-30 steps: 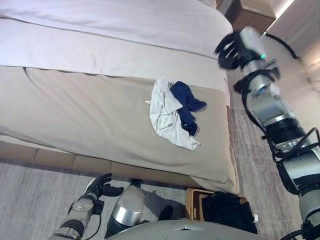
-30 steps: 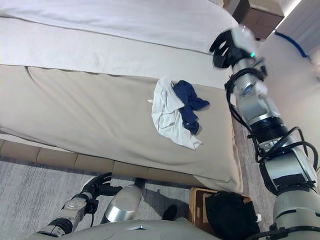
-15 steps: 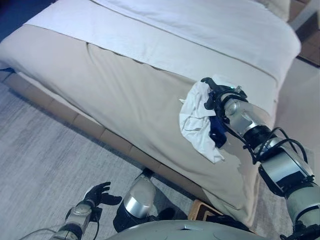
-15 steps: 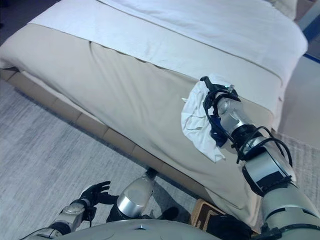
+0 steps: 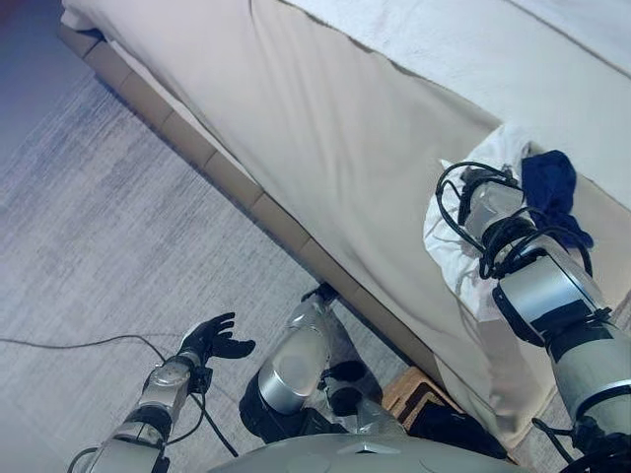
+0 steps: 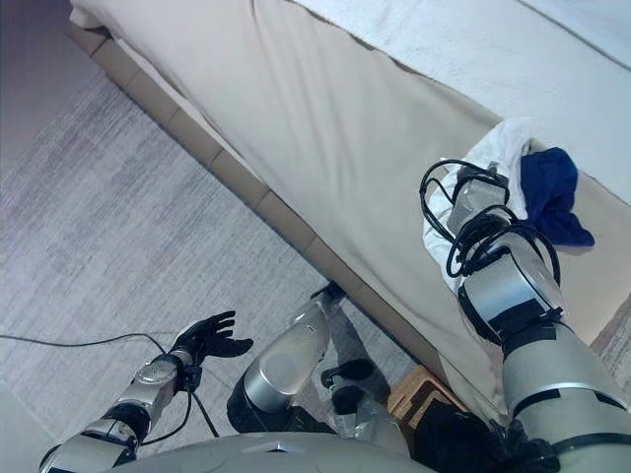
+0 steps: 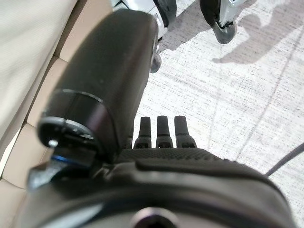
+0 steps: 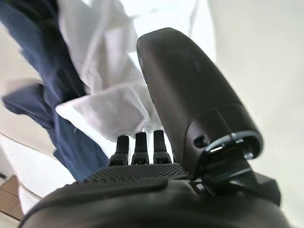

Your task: Pick up the clothes from the bed and place them into the basket

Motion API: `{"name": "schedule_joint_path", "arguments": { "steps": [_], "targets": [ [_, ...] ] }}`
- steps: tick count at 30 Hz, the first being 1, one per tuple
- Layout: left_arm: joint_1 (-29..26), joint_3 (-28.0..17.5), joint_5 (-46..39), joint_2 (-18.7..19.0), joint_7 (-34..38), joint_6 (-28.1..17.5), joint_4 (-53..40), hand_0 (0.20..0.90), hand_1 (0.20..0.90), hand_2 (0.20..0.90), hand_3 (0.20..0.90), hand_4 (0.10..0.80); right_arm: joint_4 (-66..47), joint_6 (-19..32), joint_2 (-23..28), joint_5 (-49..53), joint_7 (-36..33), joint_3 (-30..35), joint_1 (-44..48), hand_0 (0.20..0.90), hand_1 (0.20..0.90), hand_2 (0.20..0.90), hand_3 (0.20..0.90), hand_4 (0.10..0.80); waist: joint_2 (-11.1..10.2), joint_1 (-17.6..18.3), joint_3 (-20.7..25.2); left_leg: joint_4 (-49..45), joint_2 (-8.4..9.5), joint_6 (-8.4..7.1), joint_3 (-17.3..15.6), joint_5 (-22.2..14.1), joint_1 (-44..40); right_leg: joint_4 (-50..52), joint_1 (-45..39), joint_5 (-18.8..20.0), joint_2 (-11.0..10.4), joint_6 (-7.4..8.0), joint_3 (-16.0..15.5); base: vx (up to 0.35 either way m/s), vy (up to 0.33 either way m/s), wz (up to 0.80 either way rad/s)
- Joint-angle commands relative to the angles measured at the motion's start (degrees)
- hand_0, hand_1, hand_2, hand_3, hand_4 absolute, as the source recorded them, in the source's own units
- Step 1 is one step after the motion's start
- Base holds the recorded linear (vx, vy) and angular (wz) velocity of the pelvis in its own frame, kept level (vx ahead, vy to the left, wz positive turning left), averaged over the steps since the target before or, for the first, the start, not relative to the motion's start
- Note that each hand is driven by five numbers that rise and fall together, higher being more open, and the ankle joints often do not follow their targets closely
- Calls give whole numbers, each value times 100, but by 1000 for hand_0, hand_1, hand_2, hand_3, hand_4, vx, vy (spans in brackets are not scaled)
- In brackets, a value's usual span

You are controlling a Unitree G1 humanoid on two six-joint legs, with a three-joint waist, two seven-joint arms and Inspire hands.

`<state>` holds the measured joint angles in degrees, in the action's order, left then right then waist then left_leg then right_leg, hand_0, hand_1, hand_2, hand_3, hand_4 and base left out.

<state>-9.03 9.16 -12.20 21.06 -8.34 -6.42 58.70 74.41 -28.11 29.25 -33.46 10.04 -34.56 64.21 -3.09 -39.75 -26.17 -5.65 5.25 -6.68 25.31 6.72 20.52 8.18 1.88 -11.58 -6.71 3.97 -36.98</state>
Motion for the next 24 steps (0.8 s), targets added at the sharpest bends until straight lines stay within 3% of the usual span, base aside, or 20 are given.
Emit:
{"name": "schedule_joint_path", "arguments": {
  "steps": [1,5,6,7,17,21,24],
  "targets": [
    [301,120,-184,425,-6,-130,-156,900,900,900,900,800,-25,-596,277,-524,292,-335,266,900,900,900,900,800,-71,0,-241,593,-270,482,-527,282,103,403,-306,334,-243,-65,-277,-9,-42,-1],
    [181,147,-293,461,-22,-76,-216,900,900,900,900,800,189,-487,311,-731,39,-231,269,900,900,900,900,800,-136,2,-310,628,-238,505,-571,308,245,318,-203,488,-238,33,-288,-2,-8,0],
    [126,182,-326,469,-25,-35,-242,900,900,900,900,800,197,-428,320,-702,-118,-194,298,352,352,352,260,160,-152,19,-321,636,-231,512,-594,316,292,286,-152,534,-239,69,-273,0,0,0],
    [99,206,-339,470,-17,-19,-253,900,900,900,900,800,187,-363,330,-648,-254,-179,316,300,300,300,200,100,-165,32,-328,643,-231,513,-607,318,316,264,-118,560,-236,90,-257,0,0,0],
    [93,381,-492,500,195,-141,-175,900,900,900,900,800,-640,955,508,792,-2512,-47,544,300,300,300,200,100,-380,343,-243,646,-394,486,-820,128,163,74,45,740,-116,205,90,-10,-22,-17],
    [339,276,-574,540,354,-266,-22,900,900,900,900,800,-2248,1283,850,1212,-3455,155,551,300,300,300,200,100,-544,706,16,770,-547,466,-960,45,-186,13,-67,676,21,165,470,16,-24,-41],
    [610,106,-509,496,430,-315,64,900,900,900,900,800,-3575,1350,1150,1239,-3859,658,189,300,300,300,200,100,-590,1029,312,874,-611,469,-1103,-69,-531,-86,-213,624,89,139,794,43,8,-43]
  ]
}}
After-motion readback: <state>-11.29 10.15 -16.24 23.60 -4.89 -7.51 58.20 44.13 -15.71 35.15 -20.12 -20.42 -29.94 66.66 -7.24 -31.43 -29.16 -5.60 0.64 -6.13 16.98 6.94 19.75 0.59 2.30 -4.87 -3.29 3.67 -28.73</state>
